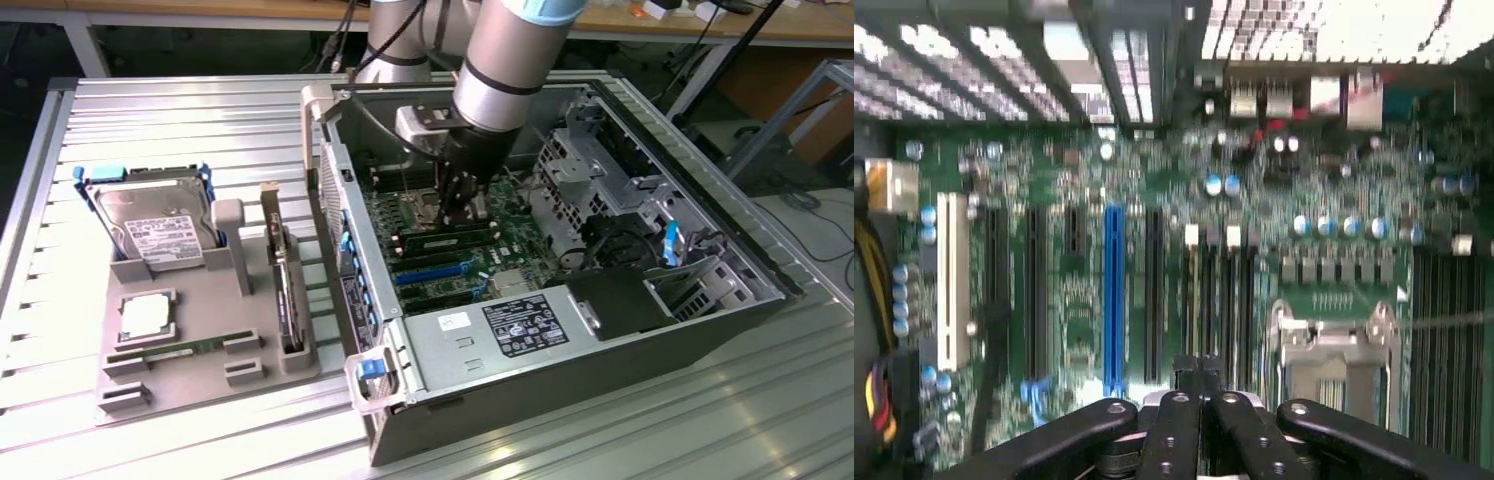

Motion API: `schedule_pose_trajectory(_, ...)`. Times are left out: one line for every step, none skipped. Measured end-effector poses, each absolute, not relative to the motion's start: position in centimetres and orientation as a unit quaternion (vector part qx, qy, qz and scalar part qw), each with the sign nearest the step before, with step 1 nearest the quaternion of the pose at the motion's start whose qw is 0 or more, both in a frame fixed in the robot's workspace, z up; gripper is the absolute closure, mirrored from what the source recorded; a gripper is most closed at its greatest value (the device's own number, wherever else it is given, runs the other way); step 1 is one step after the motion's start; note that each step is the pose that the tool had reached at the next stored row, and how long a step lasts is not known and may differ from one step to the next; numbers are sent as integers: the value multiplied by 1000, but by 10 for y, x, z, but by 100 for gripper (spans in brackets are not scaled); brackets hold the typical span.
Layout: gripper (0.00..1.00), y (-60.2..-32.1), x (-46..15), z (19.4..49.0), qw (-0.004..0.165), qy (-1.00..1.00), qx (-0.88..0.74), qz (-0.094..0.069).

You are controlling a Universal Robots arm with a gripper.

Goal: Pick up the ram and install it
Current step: 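Press down the ram until it locks into place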

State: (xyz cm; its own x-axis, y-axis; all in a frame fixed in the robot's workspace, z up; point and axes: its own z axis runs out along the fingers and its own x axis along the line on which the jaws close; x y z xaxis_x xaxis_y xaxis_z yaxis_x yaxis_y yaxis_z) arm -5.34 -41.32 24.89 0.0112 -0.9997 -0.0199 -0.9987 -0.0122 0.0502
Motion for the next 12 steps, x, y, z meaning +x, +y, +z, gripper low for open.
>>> schedule_pose_trajectory(90, -413, -61, 249, 12, -703, 711, -24)
schedule_pose_trajectory(90, -413, -68, 249, 13, -703, 711, -24)
schedule_pose_trajectory(90, -413, -73, 249, 13, -703, 711, -23)
schedule_pose_trajectory(90, -412, -77, 249, 13, -703, 711, -23)
schedule_pose_trajectory(90, -412, -82, 249, 14, -703, 711, -22)
schedule_pose_trajectory(90, -412, -88, 249, 14, -703, 711, -22)
schedule_pose_trajectory(90, -412, -88, 248, 14, -703, 711, -22)
schedule_pose_trajectory(90, -412, -88, 246, 14, -703, 711, -22)
schedule_pose_trajectory(90, -412, -88, 244, 14, -703, 711, -22)
schedule_pose_trajectory(90, -412, -88, 242, 14, -703, 711, -22)
schedule_pose_trajectory(90, -412, -88, 240, 14, -703, 711, -22)
schedule_pose_trajectory(90, -412, -88, 238, 14, -703, 711, -22)
